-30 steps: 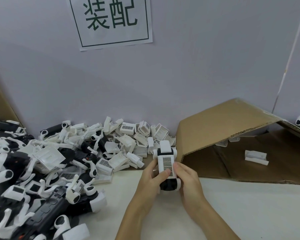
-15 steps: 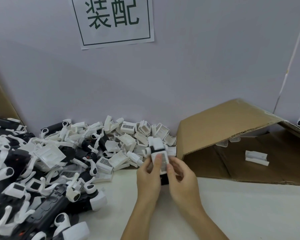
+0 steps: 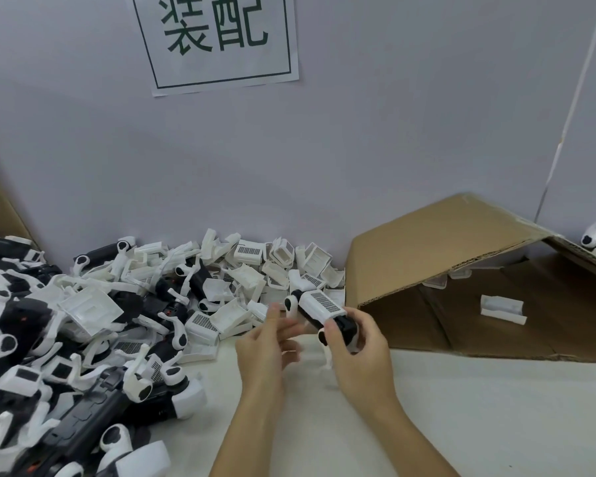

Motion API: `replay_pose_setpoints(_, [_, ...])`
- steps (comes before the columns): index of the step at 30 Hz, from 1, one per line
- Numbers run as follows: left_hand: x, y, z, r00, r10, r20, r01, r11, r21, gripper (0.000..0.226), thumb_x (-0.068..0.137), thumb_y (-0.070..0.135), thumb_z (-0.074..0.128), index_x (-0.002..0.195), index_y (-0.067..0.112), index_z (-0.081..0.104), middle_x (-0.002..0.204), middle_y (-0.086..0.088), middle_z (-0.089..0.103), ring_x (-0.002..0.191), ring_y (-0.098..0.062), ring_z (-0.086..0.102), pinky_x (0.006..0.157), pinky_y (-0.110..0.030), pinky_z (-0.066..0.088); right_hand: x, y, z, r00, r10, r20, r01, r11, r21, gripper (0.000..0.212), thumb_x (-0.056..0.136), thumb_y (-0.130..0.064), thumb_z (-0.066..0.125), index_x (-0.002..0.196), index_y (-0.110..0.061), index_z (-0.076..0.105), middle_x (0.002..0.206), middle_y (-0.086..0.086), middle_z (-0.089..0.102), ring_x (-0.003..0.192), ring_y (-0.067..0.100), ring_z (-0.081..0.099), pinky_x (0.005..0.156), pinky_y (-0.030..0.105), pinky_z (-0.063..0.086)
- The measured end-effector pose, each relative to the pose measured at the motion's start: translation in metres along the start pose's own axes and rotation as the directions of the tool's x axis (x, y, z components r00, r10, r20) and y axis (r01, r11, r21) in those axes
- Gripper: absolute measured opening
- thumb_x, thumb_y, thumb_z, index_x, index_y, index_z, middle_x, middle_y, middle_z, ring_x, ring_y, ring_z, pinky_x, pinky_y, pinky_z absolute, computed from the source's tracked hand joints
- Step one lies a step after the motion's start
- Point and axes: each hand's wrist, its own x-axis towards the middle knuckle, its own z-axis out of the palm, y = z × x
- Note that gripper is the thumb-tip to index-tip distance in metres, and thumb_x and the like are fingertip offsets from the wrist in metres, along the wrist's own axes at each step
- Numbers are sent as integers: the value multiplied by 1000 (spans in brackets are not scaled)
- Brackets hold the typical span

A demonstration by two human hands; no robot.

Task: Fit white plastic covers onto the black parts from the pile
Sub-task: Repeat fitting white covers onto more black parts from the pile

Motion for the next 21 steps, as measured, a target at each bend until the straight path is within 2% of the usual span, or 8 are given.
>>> replay_pose_setpoints(2, [4, 1, -6, 974, 178, -142, -161, 980, 120, 38, 96, 31, 64, 70, 4, 70, 52, 3, 62, 42, -7, 50, 48, -22, 39, 4, -1, -3, 998, 56, 3, -56, 998, 35, 9, 92, -22, 69, 95, -30, 68, 93, -9, 73, 89, -4, 65, 72, 9, 49])
replay_pose_setpoints(4, [5, 4, -11, 933, 328, -147, -298, 935, 192, 23, 96, 27, 63, 78, 15, 70, 64, 11, 65, 60, -4, 58, 61, -23, 41, 5, -1, -6, 993, 103, 51, -108, 990, 89, 14, 96, -25, 63, 88, -28, 74, 83, -10, 75, 80, 1, 67, 67, 13, 50])
replay_pose_setpoints(6, [4, 6, -13, 940, 341, -5, -334, 921, 199, 10, 96, 29, 61, 100, 27, 70, 92, 14, 69, 86, -1, 65, 73, -19, 44, 5, -2, -7, 983, 145, 111, -156, 982, 102, 31, 100, -29, 57, 74, -24, 74, 66, -13, 66, 64, 3, 59, 63, 21, 47])
replay_pose_setpoints(8, [4, 4, -13, 954, 244, 176, -277, 940, 199, 16, 98, 30, 59, 110, 31, 70, 107, 12, 70, 95, 6, 64, 80, -20, 49, 5, -2, -7, 976, 162, 146, -177, 979, 99, 40, 100, -35, 58, 68, -14, 68, 60, -6, 52, 59, 9, 48, 64, 30, 41])
replay_pose_setpoints(12, [3, 2, -12, 957, 216, 195, -258, 939, 226, 19, 96, 18, 62, 95, 33, 74, 101, -9, 70, 81, -4, 65, 65, -15, 52, 6, -2, -10, 971, 193, 140, -211, 968, 135, 47, 96, -46, 61, 71, -6, 64, 65, 4, 46, 61, 13, 44, 64, 31, 38])
replay_pose_setpoints(16, [2, 3, -13, 961, 225, 160, -252, 951, 178, 14, 94, 20, 66, 103, 29, 72, 105, -10, 71, 92, -16, 66, 85, -32, 53, 5, -5, -9, 961, 198, 194, -228, 963, 145, 27, 98, -38, 59, 84, -25, 78, 68, -5, 62, 65, 12, 55, 61, 31, 46])
replay_pose_setpoints(19, [3, 3, -13, 952, 276, 132, -294, 945, 144, 14, 93, 20, 69, 105, 27, 70, 102, -6, 71, 89, -12, 65, 75, -19, 51, 3, -7, -9, 953, 194, 232, -240, 952, 192, 27, 91, -46, 65, 106, -25, 73, 91, -2, 71, 77, 20, 66, 65, 33, 52])
replay_pose_setpoints(21, [2, 3, -13, 942, 308, 136, -326, 936, 132, 18, 91, 16, 70, 108, 23, 68, 98, -2, 70, 81, -3, 65, 67, -13, 50, 1, -6, -9, 958, 182, 222, -216, 966, 141, 23, 92, -36, 67, 114, -29, 66, 105, -5, 69, 91, 17, 69, 66, 27, 55])
